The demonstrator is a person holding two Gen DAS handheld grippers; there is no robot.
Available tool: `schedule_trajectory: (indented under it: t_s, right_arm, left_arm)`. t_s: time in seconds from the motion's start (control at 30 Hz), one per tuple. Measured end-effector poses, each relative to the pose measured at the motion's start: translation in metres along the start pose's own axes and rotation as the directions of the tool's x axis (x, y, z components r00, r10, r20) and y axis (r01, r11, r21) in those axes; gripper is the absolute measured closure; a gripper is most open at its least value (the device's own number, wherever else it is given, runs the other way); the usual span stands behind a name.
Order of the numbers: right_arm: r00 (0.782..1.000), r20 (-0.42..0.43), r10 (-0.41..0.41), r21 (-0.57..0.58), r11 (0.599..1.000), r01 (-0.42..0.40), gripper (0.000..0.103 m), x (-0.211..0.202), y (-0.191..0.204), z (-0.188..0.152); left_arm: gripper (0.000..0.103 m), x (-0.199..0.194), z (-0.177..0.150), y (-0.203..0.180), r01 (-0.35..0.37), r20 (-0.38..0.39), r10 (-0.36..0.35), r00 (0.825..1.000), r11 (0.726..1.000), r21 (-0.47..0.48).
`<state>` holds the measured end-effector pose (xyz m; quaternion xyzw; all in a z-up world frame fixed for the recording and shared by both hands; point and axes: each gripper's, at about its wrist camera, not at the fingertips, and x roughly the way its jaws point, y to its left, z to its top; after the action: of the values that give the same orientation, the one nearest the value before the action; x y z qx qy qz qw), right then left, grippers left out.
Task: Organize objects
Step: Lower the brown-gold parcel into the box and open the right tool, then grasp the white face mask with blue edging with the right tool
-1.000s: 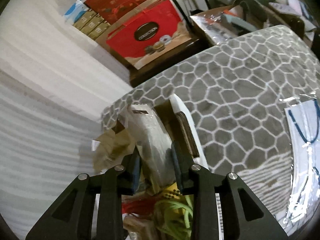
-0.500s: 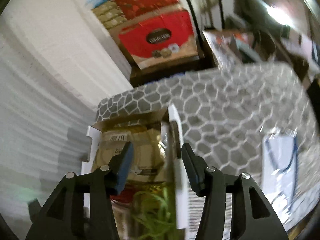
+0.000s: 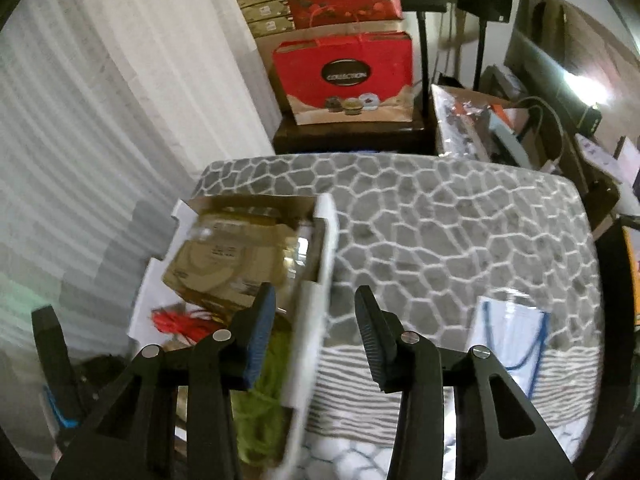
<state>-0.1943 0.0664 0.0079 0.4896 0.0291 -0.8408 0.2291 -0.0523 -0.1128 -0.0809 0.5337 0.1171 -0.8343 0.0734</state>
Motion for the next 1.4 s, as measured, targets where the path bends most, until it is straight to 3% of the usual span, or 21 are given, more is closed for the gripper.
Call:
schedule_trajectory:
  t_s: [0.1,0.13,0.2,0.27,0.5,0.8,0.97,1.1,1.17,1.23,1.4]
  right_arm:
    - [0.998,0.019,-0.061,-0.018,0.998,0.061,0.060,-0.015,-0.023,-0.008]
    - [0.996,0.017,-0.091,-0.034,0.995,0.092,0.055,-0.018,-0.034,-0.012]
    - [0.983,-0.002,-0.185,-0.085,0.979,0.184,0.046,-0.018,-0.049,-0.018]
    - [0.964,-0.014,-0.267,-0.088,0.960,0.265,0.046,-0.016,-0.071,-0.024]
    - [0.956,-0.114,-0.272,0.064,0.958,0.280,0.046,-0.009,-0.159,-0.048]
    - [0.974,-0.188,-0.122,0.212,0.964,0.162,0.047,0.014,-0.203,-0.077]
    - [0.980,-0.177,-0.085,0.224,0.967,0.124,0.063,0.012,-0.205,-0.082]
    - [0.980,-0.174,-0.097,0.207,0.969,0.132,0.067,0.011,-0.201,-0.083]
    - [0.980,-0.174,-0.092,0.210,0.969,0.128,0.076,0.012,-0.200,-0.083]
    - [0.983,-0.171,-0.062,0.220,0.971,0.099,0.086,0.012,-0.198,-0.083]
    - [0.987,-0.153,0.049,0.256,0.967,-0.008,0.094,0.014,-0.193,-0.081]
  left_arm:
    - [0.086,0.000,0.000,-0.001,0.007,-0.001,-0.007,1.000,1.000,-0.009]
    - [0.087,0.000,0.000,-0.002,0.010,-0.001,-0.010,1.000,1.000,-0.012]
    - [0.087,0.000,-0.001,-0.002,0.008,0.000,-0.008,1.000,1.000,-0.012]
    - [0.087,0.000,-0.001,-0.004,0.006,0.001,-0.006,1.000,1.000,-0.012]
    - [0.087,-0.002,-0.003,-0.004,0.001,-0.004,-0.001,1.000,1.000,-0.009]
    - [0.086,-0.003,-0.001,-0.004,-0.004,-0.010,0.004,1.000,1.000,-0.015]
    - [0.086,-0.001,0.000,-0.006,-0.009,-0.011,0.009,1.000,1.000,-0.016]
    - [0.086,-0.001,-0.001,-0.005,-0.010,-0.010,0.010,1.000,1.000,-0.019]
    - [0.086,-0.001,-0.001,-0.005,-0.010,-0.011,0.009,1.000,1.000,-0.018]
    - [0.086,-0.001,-0.001,-0.005,-0.009,-0.011,0.009,1.000,1.000,-0.020]
    - [0.086,0.000,-0.001,-0.003,-0.005,-0.012,0.005,1.000,1.000,-0.022]
